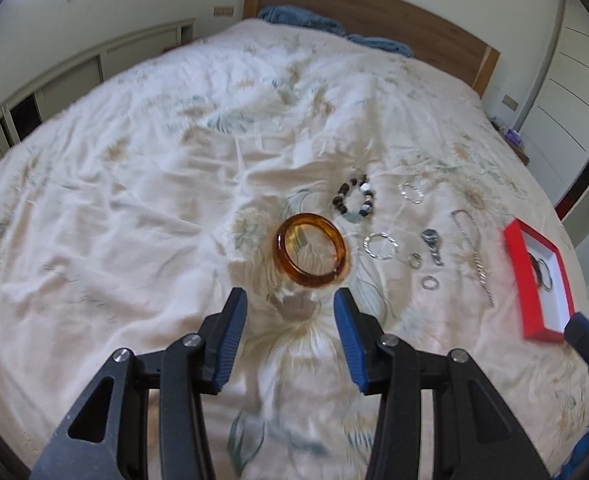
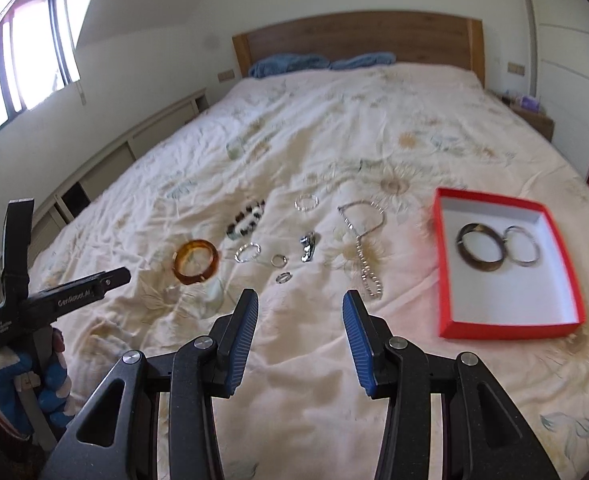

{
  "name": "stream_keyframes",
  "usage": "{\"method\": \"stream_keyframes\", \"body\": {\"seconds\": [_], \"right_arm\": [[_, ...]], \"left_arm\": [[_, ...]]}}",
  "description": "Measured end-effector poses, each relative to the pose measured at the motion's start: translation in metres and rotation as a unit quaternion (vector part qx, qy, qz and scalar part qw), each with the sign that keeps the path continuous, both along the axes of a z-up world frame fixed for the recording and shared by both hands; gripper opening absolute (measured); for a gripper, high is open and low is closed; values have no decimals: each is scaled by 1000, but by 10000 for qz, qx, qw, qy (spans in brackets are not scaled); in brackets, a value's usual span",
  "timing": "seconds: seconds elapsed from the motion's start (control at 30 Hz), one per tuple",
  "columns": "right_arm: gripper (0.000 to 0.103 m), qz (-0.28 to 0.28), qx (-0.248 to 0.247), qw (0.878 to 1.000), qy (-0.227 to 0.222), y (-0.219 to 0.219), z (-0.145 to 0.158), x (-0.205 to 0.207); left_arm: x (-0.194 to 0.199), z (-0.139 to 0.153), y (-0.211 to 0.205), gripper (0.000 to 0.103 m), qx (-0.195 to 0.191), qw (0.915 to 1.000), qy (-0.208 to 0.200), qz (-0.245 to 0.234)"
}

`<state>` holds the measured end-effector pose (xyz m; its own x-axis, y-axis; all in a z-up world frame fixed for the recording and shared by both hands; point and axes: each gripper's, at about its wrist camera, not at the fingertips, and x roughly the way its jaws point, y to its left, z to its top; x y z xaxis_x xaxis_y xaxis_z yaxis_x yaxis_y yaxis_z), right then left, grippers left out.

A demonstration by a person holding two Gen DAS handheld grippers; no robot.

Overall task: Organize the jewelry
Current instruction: 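Grasp the amber bangle with the left tool while the right tool grasps a small silver ring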

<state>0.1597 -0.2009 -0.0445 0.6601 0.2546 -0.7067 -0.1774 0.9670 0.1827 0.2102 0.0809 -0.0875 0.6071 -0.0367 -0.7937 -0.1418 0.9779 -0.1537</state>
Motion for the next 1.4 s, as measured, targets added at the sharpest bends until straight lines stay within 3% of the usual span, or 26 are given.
{"method": "stream_keyframes", "body": {"seconds": [0.3,0.5,0.7,1.1,1.2,1.27,1.4], "right_arm": [[44,334,86,9985,436,19,-52,70],[44,684,81,9960,563,41,-76,99],[44,980,-13,9931,642,57,-98,119],[38,1188,-281,9893,799,62,-128,130],[32,1246,-363,9886,768,64,-128,128],[21,1310,-513,9871,766,67,-130,125],[21,1322,-569,9866,774,68,-128,123]], "left_arm": [[66,-54,10,42,-201,9983,495,214],[82,-72,9,42,-168,9980,572,191],[88,-87,7,27,-82,9973,691,216],[90,-91,0,18,73,9978,638,150],[89,-89,-1,14,102,9981,600,119],[89,-87,-1,12,99,9982,582,105],[86,-82,0,9,78,9984,557,93]]}}
